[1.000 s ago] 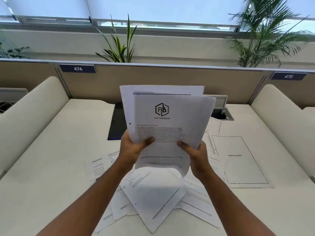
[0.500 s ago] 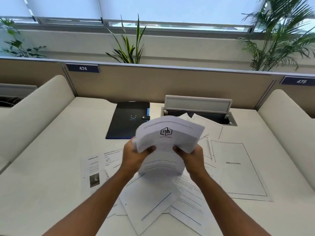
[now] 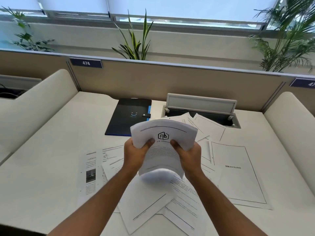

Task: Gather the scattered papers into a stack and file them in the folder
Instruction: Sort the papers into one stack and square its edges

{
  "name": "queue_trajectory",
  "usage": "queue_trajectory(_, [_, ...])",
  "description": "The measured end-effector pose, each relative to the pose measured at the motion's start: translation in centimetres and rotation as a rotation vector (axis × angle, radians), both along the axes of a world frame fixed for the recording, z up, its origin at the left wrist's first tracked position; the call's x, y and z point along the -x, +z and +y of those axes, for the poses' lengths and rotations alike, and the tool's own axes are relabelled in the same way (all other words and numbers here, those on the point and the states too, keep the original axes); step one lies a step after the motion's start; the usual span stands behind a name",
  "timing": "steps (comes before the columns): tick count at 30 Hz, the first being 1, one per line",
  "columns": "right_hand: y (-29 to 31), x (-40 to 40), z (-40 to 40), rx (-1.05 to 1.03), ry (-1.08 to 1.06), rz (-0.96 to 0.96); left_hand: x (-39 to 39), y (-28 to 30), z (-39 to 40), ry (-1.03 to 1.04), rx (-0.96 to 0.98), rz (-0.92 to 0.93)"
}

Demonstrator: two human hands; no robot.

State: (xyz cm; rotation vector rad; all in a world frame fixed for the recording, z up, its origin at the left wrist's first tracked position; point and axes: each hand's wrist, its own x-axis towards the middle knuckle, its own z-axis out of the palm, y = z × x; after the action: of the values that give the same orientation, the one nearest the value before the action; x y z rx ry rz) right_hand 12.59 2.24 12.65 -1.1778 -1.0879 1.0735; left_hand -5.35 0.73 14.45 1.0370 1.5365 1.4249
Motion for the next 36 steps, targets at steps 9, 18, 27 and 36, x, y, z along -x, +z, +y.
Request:
queue_trajectory(9, [-3.3,0.4,-1.3,0.099,0.063,-0.09,0.8,-3.5,-1.0,0.017,0.078,0.078])
queue_trajectory(18, [-5.8,1.6,-0.8,0.196,0.064,-0.156,3.1,-7.0,-0.8,0.026,0.065,0.21])
queue_trajectory(27, [-7.0,0.6,5.9,0.487,-0.183,-0.127,9.7,-8.9,3.3,0.062,0.146,0.344])
queue_trajectory(36, [-9.2,1.1,11.5,0.754,-0.456,-0.02,12.6,-14.2,4.2,-0.005,0.403,0.327])
